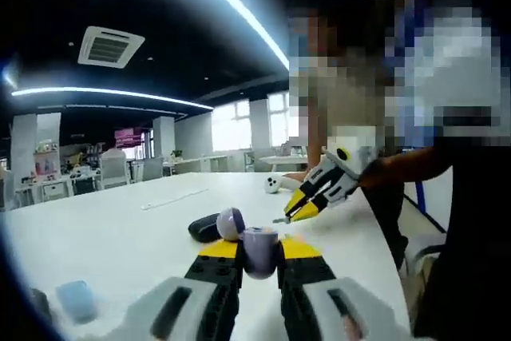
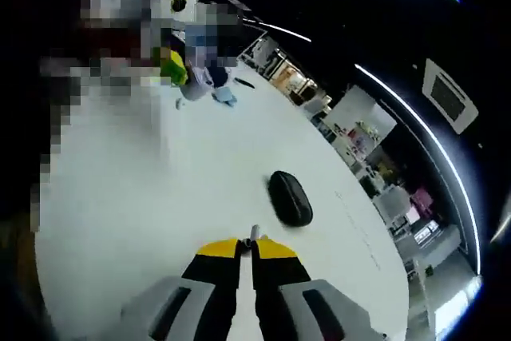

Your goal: Pick up the earbuds from the table and place the earbuds into the earbud case

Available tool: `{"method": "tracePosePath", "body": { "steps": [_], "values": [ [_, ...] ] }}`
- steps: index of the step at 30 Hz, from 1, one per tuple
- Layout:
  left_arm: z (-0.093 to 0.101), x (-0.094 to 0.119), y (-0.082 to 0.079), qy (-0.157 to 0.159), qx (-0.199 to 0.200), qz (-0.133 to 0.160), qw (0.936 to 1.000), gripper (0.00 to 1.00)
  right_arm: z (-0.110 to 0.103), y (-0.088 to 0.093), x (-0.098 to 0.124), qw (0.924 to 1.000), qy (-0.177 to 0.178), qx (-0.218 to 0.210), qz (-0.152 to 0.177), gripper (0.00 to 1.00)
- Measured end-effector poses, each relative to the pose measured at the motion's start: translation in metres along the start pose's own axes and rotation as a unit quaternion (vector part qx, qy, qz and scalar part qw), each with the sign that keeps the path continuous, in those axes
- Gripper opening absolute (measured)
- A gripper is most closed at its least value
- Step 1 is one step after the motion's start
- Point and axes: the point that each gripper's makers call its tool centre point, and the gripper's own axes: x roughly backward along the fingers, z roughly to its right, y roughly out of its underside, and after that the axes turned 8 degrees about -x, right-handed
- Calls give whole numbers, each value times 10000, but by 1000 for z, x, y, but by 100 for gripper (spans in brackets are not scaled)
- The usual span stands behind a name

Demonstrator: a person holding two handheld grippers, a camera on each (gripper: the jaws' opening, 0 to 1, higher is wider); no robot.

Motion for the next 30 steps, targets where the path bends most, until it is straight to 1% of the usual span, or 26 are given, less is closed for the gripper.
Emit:
{"method": "tracePosePath", "body": {
  "steps": [2,4,5,6,7,9,10,11,13,15,16,18,19,20,21,23,24,26,30],
  "values": [
    [2,-1,2,5,-74,-66,10000,19,-6,-18,0,9991,-232,335,97,5],
    [0,-2,6,-97,-350,-259,9990,19,-14,-40,0,9952,-548,808,115,5],
    [-3,-2,9,-187,-404,-403,9982,19,-20,-53,-2,9899,-747,1198,93,5],
    [-3,-3,9,-211,-445,-442,9978,19,-24,-60,-2,9863,-848,1409,77,5],
    [-3,-4,9,-226,-480,-479,9974,19,-28,-69,-4,9799,-979,1735,38,5],
    [-6,-5,10,-328,-584,-630,9958,19,-34,-86,-9,9644,-1115,2396,32,5],
    [-7,-5,11,-368,-660,-706,9946,19,-38,-96,-12,9581,-1214,2595,76,5],
    [-7,-4,12,-396,-723,-783,9935,19,-39,-100,-13,9563,-1265,2634,92,5],
    [-7,-3,14,-420,-824,-894,9917,19,-41,-109,-18,9485,-1421,2830,112,5],
    [-9,0,17,-488,-974,-1077,9882,19,-41,-112,-24,9424,-1523,2980,10,5],
    [-10,1,18,-529,-1062,-1163,9861,19,-41,-113,-28,9411,-1552,3005,-37,5],
    [-10,3,19,-594,-1153,-1262,9835,19,-46,-114,-34,9350,-1678,3121,-114,5],
    [-10,4,20,-611,-1189,-1299,9825,19,-49,-113,-36,9316,-1759,3176,-189,5],
    [-11,4,20,-647,-1223,-1344,9812,19,-53,-112,-38,9252,-1859,3300,-251,5],
    [-12,5,21,-687,-1255,-1389,9799,19,-56,-110,-40,9219,-1932,3345,-305,5],
    [-12,7,23,-722,-1340,-1473,9773,19,-60,-108,-45,9184,-2015,3380,-422,5],
    [-12,7,24,-733,-1371,-1499,9764,19,-59,-105,-48,9152,-2080,3421,-471,5],
    [-11,8,25,-739,-1436,-1550,9746,19,-60,-104,-50,9112,-2141,3482,-514,5],
    [-10,9,29,-749,-1509,-1655,9717,19,-57,-100,-54,9085,-2208,3481,-680,5]
  ]
}}
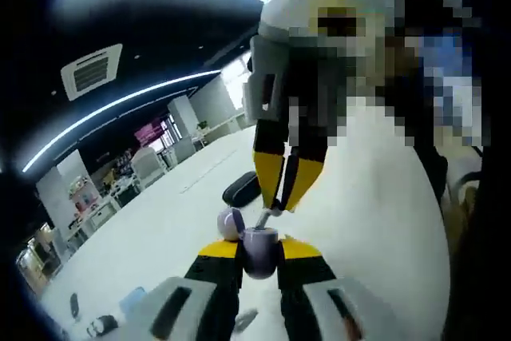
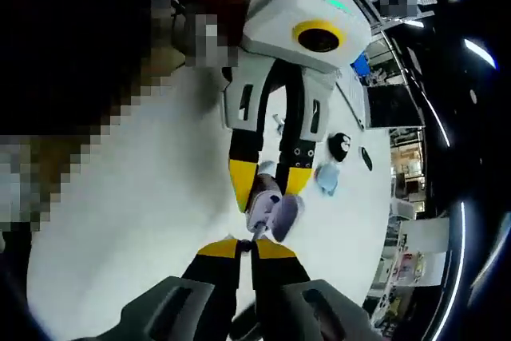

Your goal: Pick up the earbuds from the table and place the earbuds into the earbud case

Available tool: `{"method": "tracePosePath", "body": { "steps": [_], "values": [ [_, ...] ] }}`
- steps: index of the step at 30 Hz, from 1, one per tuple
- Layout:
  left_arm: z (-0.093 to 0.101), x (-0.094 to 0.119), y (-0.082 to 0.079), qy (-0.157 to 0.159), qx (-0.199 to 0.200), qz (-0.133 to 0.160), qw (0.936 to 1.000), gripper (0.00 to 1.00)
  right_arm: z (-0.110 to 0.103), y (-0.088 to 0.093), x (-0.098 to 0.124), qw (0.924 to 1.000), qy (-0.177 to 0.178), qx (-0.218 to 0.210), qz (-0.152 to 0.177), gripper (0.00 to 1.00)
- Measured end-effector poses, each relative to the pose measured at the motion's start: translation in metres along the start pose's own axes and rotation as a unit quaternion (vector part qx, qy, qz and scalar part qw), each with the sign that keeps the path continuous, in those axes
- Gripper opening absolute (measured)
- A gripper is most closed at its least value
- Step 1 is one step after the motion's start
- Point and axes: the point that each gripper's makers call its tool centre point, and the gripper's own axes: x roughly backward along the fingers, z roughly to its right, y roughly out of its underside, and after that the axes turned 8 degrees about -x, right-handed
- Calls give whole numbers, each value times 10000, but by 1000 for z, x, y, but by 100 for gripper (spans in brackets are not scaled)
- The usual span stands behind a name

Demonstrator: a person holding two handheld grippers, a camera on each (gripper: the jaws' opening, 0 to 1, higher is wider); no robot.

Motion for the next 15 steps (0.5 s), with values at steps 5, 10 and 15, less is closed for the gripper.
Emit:
{"method": "tracePosePath", "body": {
  "steps": [5,10,15],
  "values": [
    [-2,1,6,-22,-122,-192,9997,19,2,4,-2,9998,-48,93,-162,5],
    [-2,3,7,24,-205,-263,9994,19,-3,8,-7,9983,-298,308,-397,5],
    [-5,6,11,62,-333,-383,9987,19,-3,7,-7,9970,-440,452,-458,5]
  ]
}}
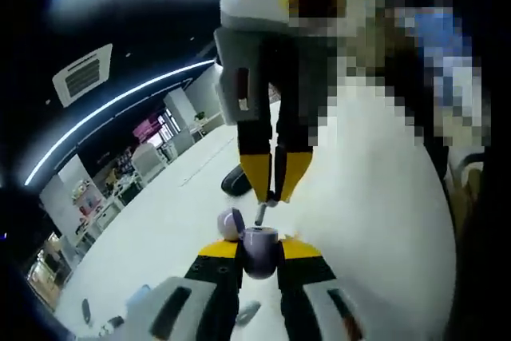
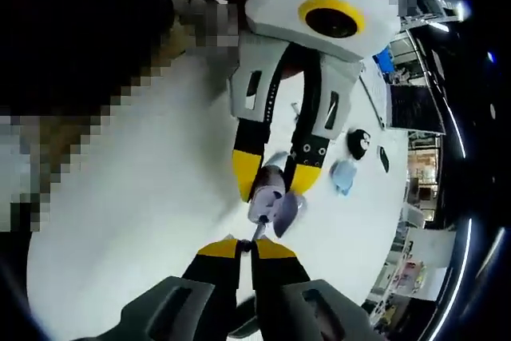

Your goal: Pick up the earbuds from the table and place the earbuds into the earbud case

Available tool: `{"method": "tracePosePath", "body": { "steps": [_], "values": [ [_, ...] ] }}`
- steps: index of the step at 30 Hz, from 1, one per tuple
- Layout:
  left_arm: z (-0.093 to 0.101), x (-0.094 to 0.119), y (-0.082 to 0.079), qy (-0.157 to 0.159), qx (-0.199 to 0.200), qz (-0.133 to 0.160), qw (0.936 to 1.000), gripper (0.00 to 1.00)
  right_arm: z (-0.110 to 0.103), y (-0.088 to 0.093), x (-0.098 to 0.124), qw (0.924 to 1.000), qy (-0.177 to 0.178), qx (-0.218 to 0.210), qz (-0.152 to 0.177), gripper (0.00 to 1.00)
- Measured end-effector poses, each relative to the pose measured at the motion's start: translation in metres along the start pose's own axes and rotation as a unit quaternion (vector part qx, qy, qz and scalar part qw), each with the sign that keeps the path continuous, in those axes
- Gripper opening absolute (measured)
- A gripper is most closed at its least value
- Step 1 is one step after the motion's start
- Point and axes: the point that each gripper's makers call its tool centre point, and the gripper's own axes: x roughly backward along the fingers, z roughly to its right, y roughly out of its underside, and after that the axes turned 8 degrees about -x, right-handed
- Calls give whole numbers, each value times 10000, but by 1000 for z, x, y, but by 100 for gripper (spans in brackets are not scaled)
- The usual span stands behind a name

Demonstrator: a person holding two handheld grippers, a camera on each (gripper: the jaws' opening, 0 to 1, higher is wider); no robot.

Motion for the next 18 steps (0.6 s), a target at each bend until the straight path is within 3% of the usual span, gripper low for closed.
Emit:
{"method": "tracePosePath", "body": {
  "steps": [14,18],
  "values": [
    [7,3,5,207,58,-121,9997,19,0,-1,-7,9965,-509,569,-332,0],
    [8,2,6,207,81,-119,9997,19,-2,2,-11,9962,-627,485,-348,0]
  ]
}}
